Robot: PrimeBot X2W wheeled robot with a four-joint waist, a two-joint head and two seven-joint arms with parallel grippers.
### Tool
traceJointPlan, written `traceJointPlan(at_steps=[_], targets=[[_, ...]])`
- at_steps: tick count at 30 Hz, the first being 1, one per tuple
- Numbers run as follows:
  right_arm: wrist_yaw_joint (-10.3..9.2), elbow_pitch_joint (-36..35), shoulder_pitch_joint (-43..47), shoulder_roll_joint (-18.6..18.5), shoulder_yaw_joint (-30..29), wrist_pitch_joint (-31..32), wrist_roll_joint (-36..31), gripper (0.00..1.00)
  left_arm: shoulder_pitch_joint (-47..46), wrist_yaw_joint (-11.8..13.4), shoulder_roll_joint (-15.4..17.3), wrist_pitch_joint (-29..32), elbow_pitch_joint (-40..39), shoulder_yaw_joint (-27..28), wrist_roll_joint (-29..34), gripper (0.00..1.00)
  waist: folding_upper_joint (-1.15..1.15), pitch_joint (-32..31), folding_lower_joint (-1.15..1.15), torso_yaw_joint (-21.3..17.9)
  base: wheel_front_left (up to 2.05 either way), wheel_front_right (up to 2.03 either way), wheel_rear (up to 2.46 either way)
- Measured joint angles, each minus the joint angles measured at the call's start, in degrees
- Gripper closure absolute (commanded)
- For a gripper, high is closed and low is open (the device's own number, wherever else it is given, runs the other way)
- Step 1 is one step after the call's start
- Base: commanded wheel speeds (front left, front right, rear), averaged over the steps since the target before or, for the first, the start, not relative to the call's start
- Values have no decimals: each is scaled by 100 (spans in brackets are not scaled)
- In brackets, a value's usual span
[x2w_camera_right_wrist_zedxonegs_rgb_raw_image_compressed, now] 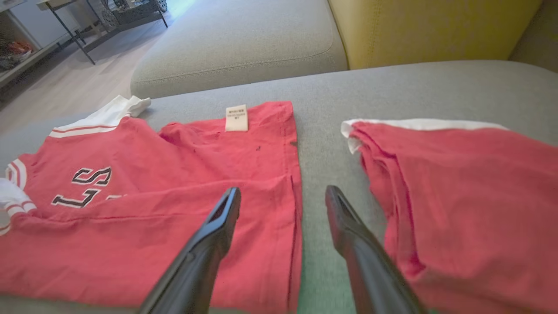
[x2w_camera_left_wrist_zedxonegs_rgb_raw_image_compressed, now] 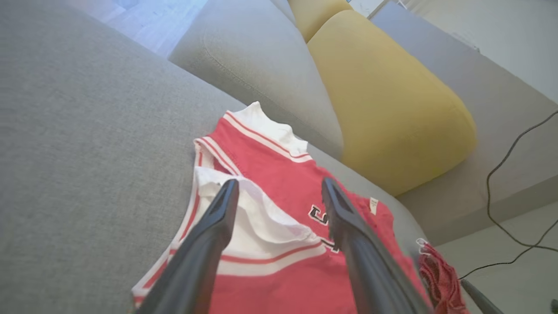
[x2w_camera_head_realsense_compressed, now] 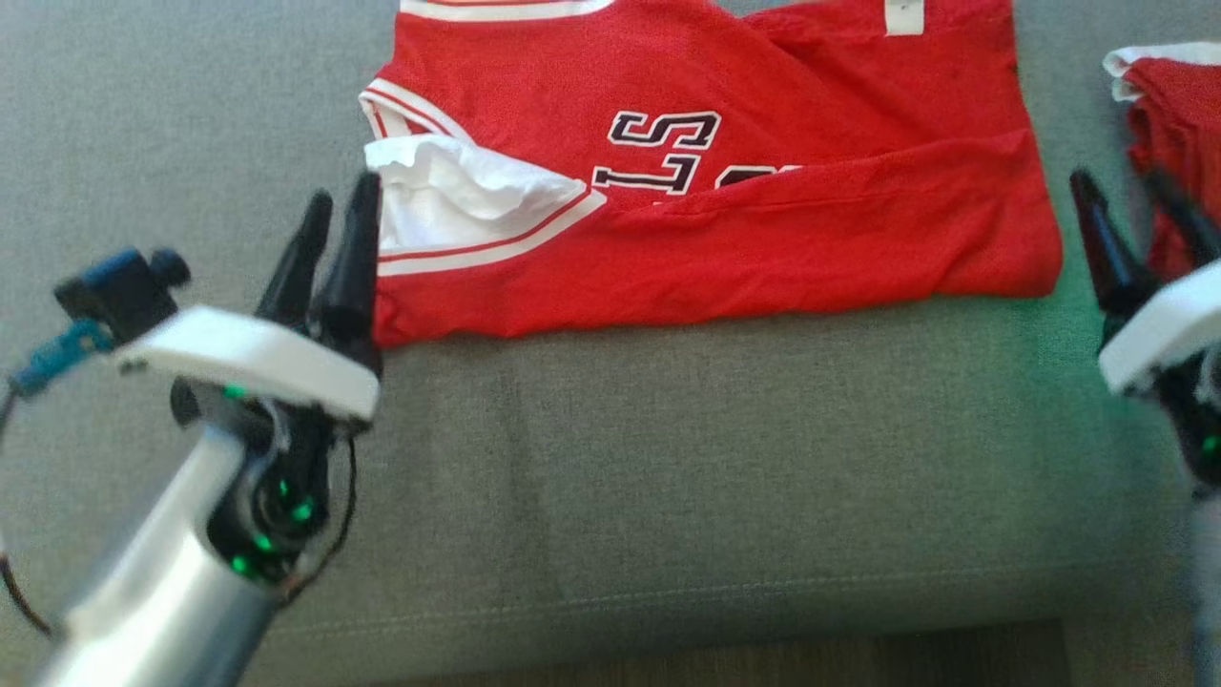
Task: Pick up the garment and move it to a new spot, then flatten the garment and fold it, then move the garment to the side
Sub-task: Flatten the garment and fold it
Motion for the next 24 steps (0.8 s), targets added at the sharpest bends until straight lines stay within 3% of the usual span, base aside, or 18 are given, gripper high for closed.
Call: traceJointPlan(at_steps=[6, 9, 12, 18, 24], targets=[[0, -609, 775, 338, -38, 2, 48, 0, 755, 520, -8, -42, -165, -94, 800, 0, 0, -128, -1, -53, 0, 0, 0], [0, -882, 1026, 522, -5, 66, 51, 0, 1010, 859, -20, -42, 140, -226, 1295, 0, 0, -150, 0, -118, 0, 0, 0], [0, -972, 1071, 558, -25, 120, 34, 0, 1006, 1000, -49, -37, 345, -315, 1416, 0, 0, -166, -1, -157, 0, 0, 0], [0, -920, 1120, 633, -66, 221, -21, 0, 923, 867, -153, -5, 754, -448, 1418, 0, 0, -153, 0, -192, 0, 0, 0], [0, -437, 1030, 665, -97, 221, -201, 0, 601, 711, -246, 11, 1110, -555, 1517, 0, 0, -146, 0, -158, 0, 0, 0]])
